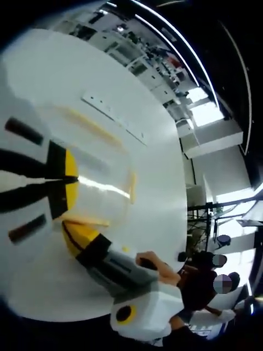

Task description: Snap each plastic latch of the storage box into its locked position after aligning the lid with the box until every specified latch is closed and the lid sits flush.

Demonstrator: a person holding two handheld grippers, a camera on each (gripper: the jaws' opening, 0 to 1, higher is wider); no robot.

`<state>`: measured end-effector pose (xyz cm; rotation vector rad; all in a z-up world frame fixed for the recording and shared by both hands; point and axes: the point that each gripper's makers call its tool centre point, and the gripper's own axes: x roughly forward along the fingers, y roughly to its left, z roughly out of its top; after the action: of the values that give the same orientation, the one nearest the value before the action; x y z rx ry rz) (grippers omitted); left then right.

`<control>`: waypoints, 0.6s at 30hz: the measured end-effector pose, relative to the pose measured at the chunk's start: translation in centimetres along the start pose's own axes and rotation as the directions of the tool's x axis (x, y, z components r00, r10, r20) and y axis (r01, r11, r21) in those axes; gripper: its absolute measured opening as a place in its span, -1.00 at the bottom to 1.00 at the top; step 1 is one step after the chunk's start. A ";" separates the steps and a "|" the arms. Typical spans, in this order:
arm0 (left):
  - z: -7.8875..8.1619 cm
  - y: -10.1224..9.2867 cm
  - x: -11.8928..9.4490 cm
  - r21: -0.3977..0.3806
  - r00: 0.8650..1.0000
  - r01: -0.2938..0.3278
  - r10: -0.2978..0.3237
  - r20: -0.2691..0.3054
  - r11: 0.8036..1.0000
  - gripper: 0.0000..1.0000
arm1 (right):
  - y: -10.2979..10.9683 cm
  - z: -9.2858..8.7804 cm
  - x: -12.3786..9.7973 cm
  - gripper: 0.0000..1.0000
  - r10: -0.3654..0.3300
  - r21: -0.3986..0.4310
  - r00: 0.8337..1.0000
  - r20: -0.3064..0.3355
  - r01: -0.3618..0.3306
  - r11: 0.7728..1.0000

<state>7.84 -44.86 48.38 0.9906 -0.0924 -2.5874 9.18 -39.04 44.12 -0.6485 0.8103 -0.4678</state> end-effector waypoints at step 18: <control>0.2 -0.2 0.3 0.007 0.998 -0.018 0.019 -0.057 1.000 -1.00 | 0.1 0.0 -0.2 -1.00 0.019 -0.020 0.999 -0.033 -0.020 1.000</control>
<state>7.41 -44.76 48.33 1.0603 -0.0945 -2.5412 9.06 -38.82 44.13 -0.6528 0.8524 -0.4537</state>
